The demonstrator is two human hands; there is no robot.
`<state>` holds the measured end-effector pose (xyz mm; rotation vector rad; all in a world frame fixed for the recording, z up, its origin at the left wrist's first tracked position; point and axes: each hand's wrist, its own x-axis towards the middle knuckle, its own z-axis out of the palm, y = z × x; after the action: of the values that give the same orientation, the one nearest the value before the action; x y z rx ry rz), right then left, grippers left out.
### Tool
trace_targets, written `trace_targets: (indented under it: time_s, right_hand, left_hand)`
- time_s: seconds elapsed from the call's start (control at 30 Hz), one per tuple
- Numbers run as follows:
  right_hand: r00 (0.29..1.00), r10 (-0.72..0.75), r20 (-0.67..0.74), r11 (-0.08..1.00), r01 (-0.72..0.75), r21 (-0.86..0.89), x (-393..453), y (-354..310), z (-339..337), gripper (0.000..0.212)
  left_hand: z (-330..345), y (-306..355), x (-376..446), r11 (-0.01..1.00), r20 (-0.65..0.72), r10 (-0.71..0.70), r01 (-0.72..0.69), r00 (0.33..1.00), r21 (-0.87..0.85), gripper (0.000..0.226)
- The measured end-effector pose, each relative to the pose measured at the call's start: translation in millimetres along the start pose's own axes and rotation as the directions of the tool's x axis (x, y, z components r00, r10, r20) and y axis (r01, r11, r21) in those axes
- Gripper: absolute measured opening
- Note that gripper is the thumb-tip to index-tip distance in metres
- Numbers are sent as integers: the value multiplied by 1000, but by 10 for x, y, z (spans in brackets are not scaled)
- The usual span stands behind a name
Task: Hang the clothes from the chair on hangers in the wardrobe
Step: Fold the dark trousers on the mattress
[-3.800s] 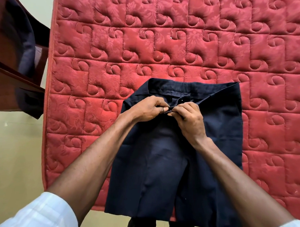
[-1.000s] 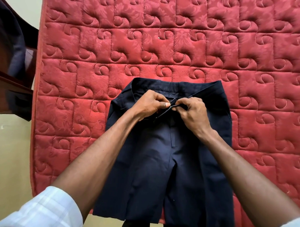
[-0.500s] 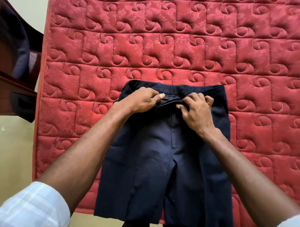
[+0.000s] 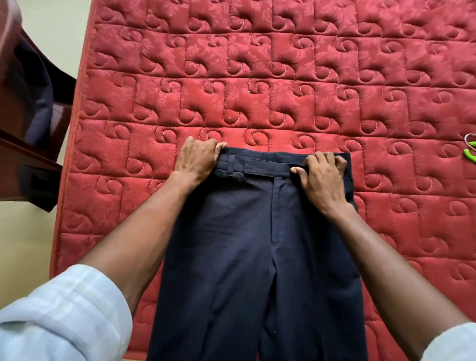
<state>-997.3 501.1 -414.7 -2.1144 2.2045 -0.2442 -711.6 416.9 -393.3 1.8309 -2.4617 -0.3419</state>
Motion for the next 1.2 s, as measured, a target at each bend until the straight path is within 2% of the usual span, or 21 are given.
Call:
trace_targets:
  time_s: [0.1, 0.17, 0.23, 0.33, 0.37, 0.47, 0.53, 0.63, 0.7, 0.77, 0.83, 0.9, 0.97, 1.0, 1.03, 1.07, 1.13, 1.2]
  right_hand:
    - [979, 201, 14, 963, -200, 181, -87, 53, 21, 44]
    - [923, 380, 59, 866, -378, 327, -149, 145, -12, 65]
    - [863, 496, 94, 772, -488, 408, -198, 224, -70, 77]
    - [750, 633, 190, 621, -639, 454, -217, 286, -129, 87]
    - [720, 660, 214, 576, -668, 470, -205, 305, -147, 81]
    - [709, 661, 245, 509, -664, 547, -145, 312, -236, 34]
    - [705, 667, 243, 484, -657, 577, -144, 273, -323, 21]
    - [689, 700, 189, 471, -643, 604, -213, 171, -461, 19]
    - [685, 711, 158, 456, -621, 637, -286, 71, -567, 26]
    - [699, 701, 141, 464, -598, 653, -345, -3, -680, 28]
    - [743, 661, 109, 476, -526, 705, -422, -72, -857, 25]
    - [765, 638, 80, 480, -478, 736, -528, -117, -1066, 24]
    - [761, 647, 45, 481, -453, 751, -659, -134, -1269, 24]
    - [754, 657, 24, 482, -444, 755, -742, -147, -1358, 24]
    - [749, 662, 11, 482, -438, 759, -845, -165, -1484, 24]
    - [745, 667, 4, 483, -436, 760, -951, -179, -1586, 24]
    - [739, 673, -22, 481, -415, 773, -1232, -214, -1825, 23]
    - [754, 656, -38, 462, -361, 810, -1594, -222, -2100, 21]
  left_hand:
    - [51, -87, -94, 996, -91, -28, 20, 996, -83, 45]
    - [44, -155, -201, 994, -89, -12, 2, 996, -108, 44]
    - [45, -231, -283, 992, -51, -19, 13, 998, -128, 45]
    - [59, -265, -308, 929, -62, -180, 149, 982, -338, 44]
    - [48, -227, -312, 890, -58, -237, 193, 970, -414, 42]
    - [45, -52, -361, 824, -14, -365, 317, 931, -469, 36]
    - [21, 43, -422, 805, -47, -407, 335, 912, -490, 34]
    - [-82, 83, -523, 785, -107, -440, 324, 892, -528, 32]
    - [-188, 77, -601, 789, -162, -442, 297, 882, -537, 29]
    - [-318, 83, -684, 735, -175, -492, 299, 853, -609, 30]
    - [-445, 83, -778, 566, -78, -618, 374, 782, -734, 45]
    - [-606, 76, -874, 370, 95, -704, 478, 704, -797, 63]
    - [-757, 59, -1023, 138, 333, -623, 518, 708, -844, 56]
    - [-822, 74, -1137, 74, 424, -529, 538, 735, -840, 46]
    - [-921, 121, -1279, 92, 444, -457, 537, 771, -838, 36]
    - [-1009, 178, -1430, 152, 421, -425, 522, 801, -839, 28]
    - [-1232, 334, -1779, 249, 308, -442, 445, 843, -860, 14]
    - [-1498, 524, -2196, 335, 161, -479, 350, 863, -875, 20]
